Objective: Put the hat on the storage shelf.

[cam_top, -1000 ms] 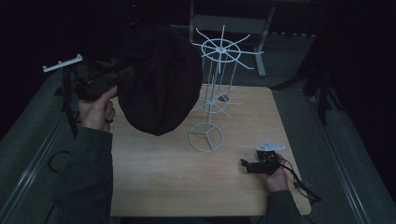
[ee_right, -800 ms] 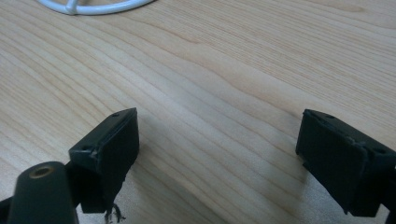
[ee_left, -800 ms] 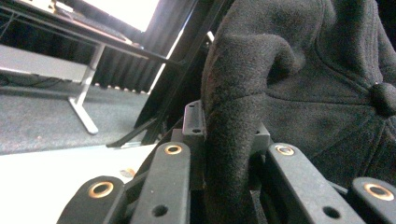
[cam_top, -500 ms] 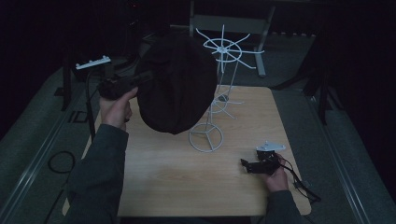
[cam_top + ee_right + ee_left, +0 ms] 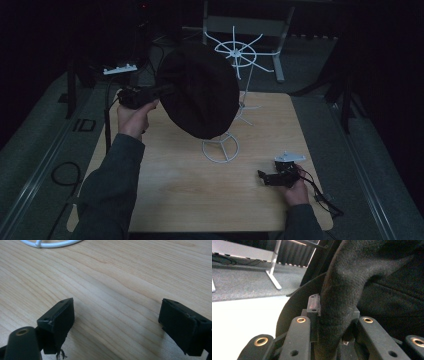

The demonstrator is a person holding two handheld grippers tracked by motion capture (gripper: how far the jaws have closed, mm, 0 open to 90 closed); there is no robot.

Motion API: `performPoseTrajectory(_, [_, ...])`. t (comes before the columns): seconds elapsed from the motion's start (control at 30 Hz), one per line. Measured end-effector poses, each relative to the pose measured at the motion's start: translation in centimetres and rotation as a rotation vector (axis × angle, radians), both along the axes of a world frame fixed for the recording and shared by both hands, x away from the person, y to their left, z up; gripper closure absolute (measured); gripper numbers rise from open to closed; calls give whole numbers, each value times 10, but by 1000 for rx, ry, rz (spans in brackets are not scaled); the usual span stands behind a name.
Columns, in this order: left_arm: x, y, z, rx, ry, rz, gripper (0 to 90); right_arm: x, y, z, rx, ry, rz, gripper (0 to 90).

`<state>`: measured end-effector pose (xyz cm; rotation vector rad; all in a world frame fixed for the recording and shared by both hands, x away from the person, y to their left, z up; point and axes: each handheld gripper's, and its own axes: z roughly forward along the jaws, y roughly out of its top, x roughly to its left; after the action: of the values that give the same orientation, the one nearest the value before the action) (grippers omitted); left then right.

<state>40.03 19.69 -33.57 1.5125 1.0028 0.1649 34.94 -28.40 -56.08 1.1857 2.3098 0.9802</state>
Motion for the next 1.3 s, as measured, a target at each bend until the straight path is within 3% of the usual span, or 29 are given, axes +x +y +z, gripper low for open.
performPoseTrajectory(0.23, [4,-3,-5,6,31,-2,681,0,0,0,0,-1,0,132])
performPoseTrajectory(0.6, [2,0,-2,-6,21,27,484,0,0,0,-1,-1,0,132])
performPoseTrajectory(1.3, [-8,5,3,51,-12,53,437,0,0,0,-2,0,0,132])
